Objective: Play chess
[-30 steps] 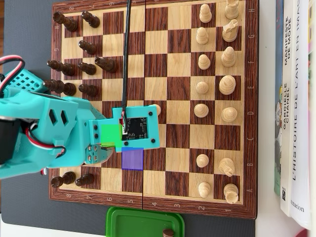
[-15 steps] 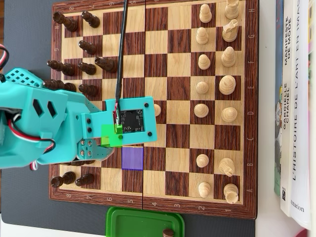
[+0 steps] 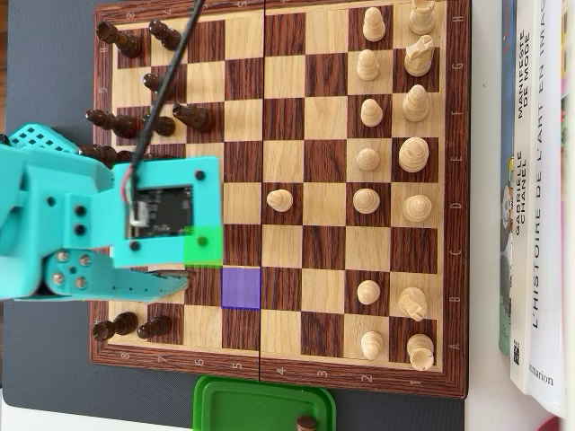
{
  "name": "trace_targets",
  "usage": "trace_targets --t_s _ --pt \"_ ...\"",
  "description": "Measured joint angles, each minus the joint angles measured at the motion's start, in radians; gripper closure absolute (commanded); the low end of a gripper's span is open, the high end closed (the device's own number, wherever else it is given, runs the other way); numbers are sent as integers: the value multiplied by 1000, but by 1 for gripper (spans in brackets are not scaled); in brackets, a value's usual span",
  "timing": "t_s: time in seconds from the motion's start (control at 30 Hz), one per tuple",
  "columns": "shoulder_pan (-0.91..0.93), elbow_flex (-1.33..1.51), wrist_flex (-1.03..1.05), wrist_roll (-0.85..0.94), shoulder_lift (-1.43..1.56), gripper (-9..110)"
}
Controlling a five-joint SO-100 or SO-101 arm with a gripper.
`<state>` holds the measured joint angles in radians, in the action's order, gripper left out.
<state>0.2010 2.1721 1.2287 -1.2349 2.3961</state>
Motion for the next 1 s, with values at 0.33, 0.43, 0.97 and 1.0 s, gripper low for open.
trace_targets --t_s 0.33,0.43,0.97,1.0 --pt "-38 2 0 0 311 85" --pt "-55 2 0 -12 393 85" --pt "-175 420 -666 -143 810 85" --pt "-181 460 -735 -144 828 85"
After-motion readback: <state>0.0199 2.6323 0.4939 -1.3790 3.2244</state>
